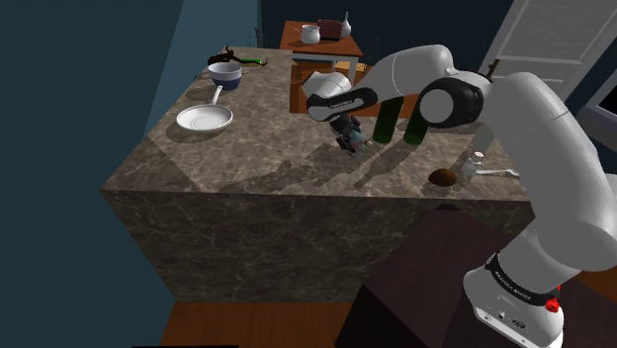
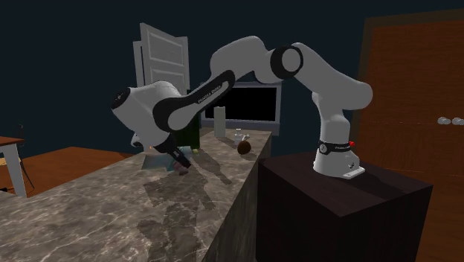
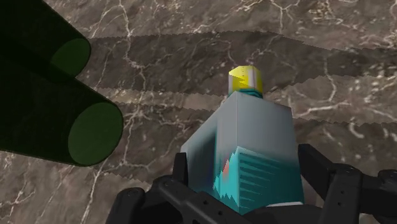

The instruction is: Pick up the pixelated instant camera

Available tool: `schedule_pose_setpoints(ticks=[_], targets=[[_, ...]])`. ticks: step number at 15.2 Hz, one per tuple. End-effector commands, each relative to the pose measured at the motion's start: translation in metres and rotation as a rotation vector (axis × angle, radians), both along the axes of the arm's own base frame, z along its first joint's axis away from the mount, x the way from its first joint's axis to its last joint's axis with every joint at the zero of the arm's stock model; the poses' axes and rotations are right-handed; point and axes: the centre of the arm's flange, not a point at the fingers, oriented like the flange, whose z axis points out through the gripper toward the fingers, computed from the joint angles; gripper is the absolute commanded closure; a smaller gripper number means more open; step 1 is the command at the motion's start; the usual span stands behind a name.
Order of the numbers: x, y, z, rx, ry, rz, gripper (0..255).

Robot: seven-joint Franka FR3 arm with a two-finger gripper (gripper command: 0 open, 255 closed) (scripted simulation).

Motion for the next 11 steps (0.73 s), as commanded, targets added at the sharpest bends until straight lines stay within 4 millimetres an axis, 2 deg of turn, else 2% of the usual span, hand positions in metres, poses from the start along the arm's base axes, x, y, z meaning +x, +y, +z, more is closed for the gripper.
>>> schedule_pose_setpoints(ticks=[1,2,3,4,5,6,11], targets=[[-0.014,0.013,-0.031,0.13,0.037,-0.071,255],[-0.022,0.019,-0.031,0.127,0.039,-0.075,255],[-0.015,0.023,-0.026,0.13,0.04,-0.07,255],[-0.022,0.017,-0.023,0.128,0.039,-0.073,255],[-0.018,0.014,-0.025,0.129,0.038,-0.072,255],[0.002,0.017,-0.03,0.133,0.039,-0.064,255],[0.002,0.017,-0.003,0.133,0.039,-0.064,255]])
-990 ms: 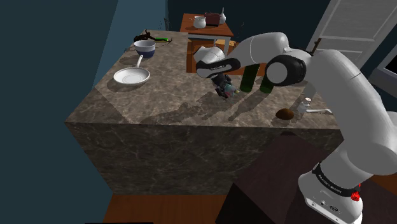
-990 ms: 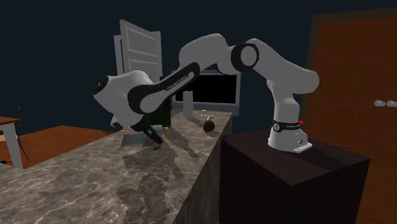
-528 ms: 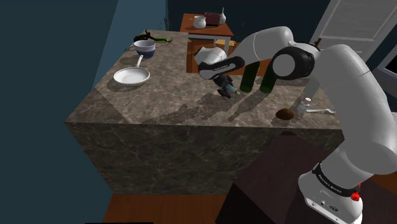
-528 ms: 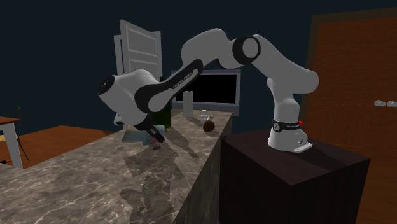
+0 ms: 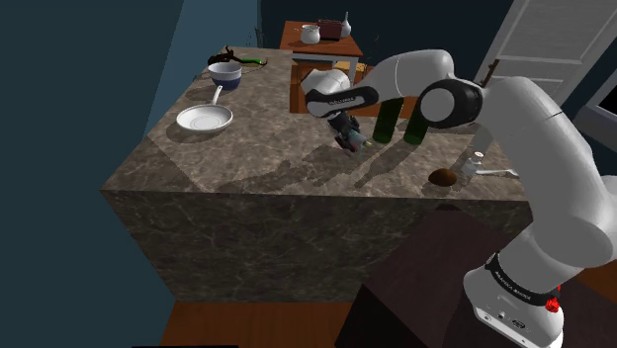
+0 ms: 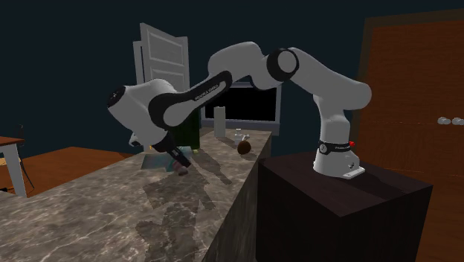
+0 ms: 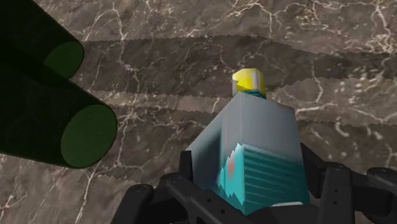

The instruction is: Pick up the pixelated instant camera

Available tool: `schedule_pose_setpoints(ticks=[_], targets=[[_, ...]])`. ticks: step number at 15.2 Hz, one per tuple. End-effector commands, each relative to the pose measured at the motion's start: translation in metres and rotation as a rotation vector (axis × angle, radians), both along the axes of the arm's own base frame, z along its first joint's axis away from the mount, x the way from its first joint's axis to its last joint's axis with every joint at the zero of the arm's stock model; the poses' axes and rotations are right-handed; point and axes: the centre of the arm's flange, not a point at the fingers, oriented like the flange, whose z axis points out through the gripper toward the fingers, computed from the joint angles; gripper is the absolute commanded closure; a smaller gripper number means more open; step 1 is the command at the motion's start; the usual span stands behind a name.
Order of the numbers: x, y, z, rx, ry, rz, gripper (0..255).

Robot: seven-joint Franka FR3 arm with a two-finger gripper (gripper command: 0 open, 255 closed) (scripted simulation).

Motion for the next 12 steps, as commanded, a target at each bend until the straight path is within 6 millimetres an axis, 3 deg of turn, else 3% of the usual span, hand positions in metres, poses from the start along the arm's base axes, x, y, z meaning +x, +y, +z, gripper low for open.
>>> schedule_pose_setpoints(ticks=[1,10,12], targets=[[-0.004,0.015,-0.002,0.106,0.015,-0.041,255],[-0.004,0.015,0.045,0.106,0.015,-0.041,255],[-0.004,0.015,0.046,0.106,0.015,-0.041,255]])
